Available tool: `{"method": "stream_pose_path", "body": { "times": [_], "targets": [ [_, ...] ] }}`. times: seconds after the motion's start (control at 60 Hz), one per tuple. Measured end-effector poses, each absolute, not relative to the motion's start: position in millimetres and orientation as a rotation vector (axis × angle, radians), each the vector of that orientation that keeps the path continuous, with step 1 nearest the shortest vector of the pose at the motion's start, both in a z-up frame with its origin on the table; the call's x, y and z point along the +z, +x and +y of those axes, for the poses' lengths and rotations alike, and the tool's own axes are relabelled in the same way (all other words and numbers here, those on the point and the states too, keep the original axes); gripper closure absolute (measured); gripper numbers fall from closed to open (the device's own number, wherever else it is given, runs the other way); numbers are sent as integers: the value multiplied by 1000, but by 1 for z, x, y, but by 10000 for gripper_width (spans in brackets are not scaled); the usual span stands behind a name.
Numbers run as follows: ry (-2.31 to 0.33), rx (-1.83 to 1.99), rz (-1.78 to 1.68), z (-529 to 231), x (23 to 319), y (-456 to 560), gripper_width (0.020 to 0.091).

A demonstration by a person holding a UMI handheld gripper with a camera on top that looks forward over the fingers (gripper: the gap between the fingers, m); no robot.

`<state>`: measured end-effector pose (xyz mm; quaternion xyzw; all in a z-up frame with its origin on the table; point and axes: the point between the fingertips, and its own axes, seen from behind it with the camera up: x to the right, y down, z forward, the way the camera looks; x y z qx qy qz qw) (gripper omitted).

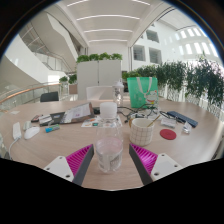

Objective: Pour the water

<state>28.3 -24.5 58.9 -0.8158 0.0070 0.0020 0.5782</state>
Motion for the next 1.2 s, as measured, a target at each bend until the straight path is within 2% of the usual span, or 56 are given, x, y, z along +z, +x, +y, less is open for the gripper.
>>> {"method": "stream_pose_path", "body": {
  "times": [0.15,0.167,0.183,0.2,0.217,0.367,0.417,0.5,0.517,0.667,0.717,0.767,0.783,0.8,0.817,0.867,1.0,1.05,1.067,1.083,1.2],
  "targets": [
    [-1903,50,-30,11,44,20,292],
    [-1899,58,-36,13,45,18,323],
    [-1891,67,-41,16,48,16,382],
    [-1884,71,-45,18,49,16,462],
    [-1883,71,-52,21,48,16,578],
    [-1899,19,-25,25,45,28,678],
    [-1895,0,-23,26,44,28,750],
    [-1895,20,-56,25,46,25,751],
    [-1895,25,-55,26,46,24,795],
    [-1940,81,-65,32,44,15,794],
    [-1945,170,-7,39,57,9,793],
    [-1935,333,118,48,73,6,828],
    [-1931,399,173,52,80,5,794],
    [-1928,471,232,57,85,5,830],
    [-1925,545,292,62,90,4,794],
    [-1909,749,485,71,110,-1,793],
    [-1802,1356,963,96,118,-2,795],
    [-1723,1508,1148,99,131,-15,795],
    [-1693,1568,1188,99,135,-16,824],
    [-1664,1623,1224,100,139,-15,795],
    [-1481,1877,1424,107,166,-12,795]
  ]
}}
